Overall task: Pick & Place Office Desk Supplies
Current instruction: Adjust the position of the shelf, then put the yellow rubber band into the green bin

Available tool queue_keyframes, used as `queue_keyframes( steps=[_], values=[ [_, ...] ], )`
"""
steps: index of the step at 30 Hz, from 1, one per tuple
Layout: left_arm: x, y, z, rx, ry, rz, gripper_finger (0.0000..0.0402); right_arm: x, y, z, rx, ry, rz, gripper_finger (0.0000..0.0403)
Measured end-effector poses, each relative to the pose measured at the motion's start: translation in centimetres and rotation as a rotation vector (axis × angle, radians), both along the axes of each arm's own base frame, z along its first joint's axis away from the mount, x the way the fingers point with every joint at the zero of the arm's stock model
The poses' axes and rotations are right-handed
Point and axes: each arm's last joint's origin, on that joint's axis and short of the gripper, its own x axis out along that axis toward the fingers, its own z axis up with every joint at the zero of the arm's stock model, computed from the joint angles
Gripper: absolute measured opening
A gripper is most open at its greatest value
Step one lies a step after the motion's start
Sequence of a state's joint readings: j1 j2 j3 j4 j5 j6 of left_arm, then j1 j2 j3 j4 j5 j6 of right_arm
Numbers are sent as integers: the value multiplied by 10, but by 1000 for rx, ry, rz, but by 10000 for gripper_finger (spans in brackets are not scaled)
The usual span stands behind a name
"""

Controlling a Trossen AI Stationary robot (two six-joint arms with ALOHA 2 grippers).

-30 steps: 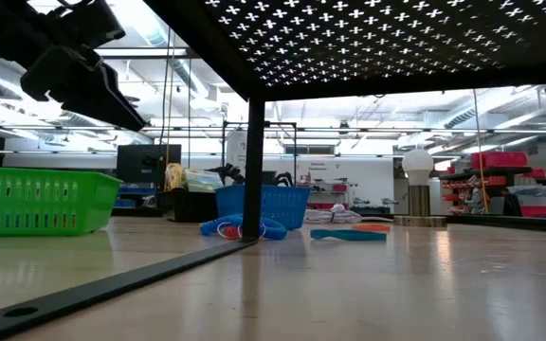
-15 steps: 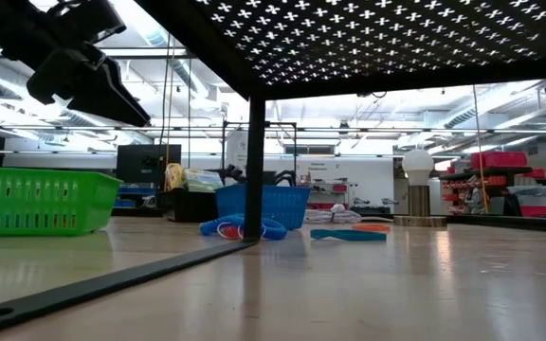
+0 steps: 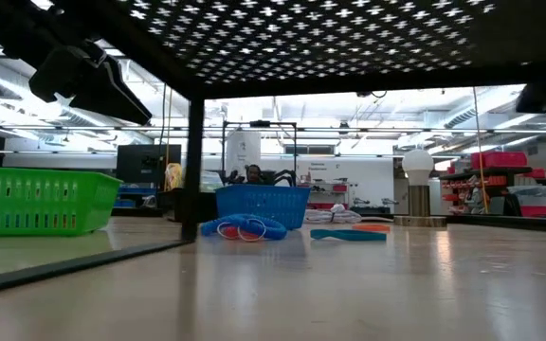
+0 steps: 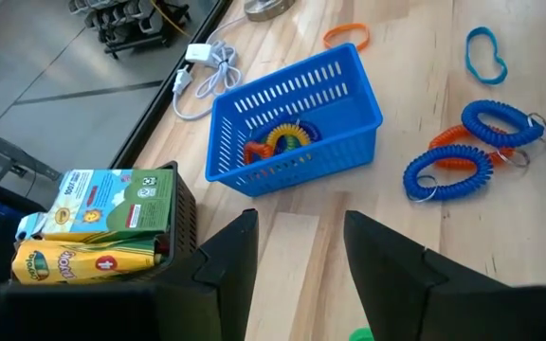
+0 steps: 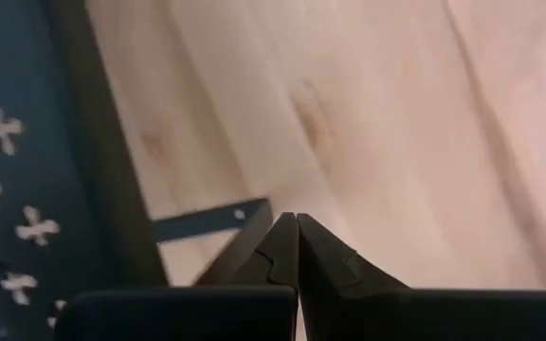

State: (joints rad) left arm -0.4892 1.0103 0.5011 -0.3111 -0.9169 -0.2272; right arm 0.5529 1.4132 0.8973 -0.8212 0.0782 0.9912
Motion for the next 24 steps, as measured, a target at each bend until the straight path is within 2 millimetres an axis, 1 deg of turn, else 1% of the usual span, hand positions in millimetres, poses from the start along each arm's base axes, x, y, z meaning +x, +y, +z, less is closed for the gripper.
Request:
queue_keyframes(
  steps=[5,9,11,15,18,19,22,24],
  values=[
    [0,0,0,-1,0,0,166,13,-16,0,-28,-39,47,0],
    [0,0,0,-7,-4,3,166,26,-31,0,-62,-106,98,0],
    [0,0,0,-7,-5,4,166,34,-40,-1,-86,-135,124,0],
    [0,0,0,-4,-10,9,166,44,-60,-5,-123,-121,190,0],
    [0,0,1,0,-28,29,166,48,-76,-6,-153,-117,244,0],
    [1,0,1,1,-36,34,166,49,-82,-6,-190,-115,267,2],
    [1,0,3,1,-58,45,166,47,-99,-7,-263,-75,326,17],
    [2,0,4,-1,-69,48,166,48,-112,-4,-285,-69,348,39]
  ],
)
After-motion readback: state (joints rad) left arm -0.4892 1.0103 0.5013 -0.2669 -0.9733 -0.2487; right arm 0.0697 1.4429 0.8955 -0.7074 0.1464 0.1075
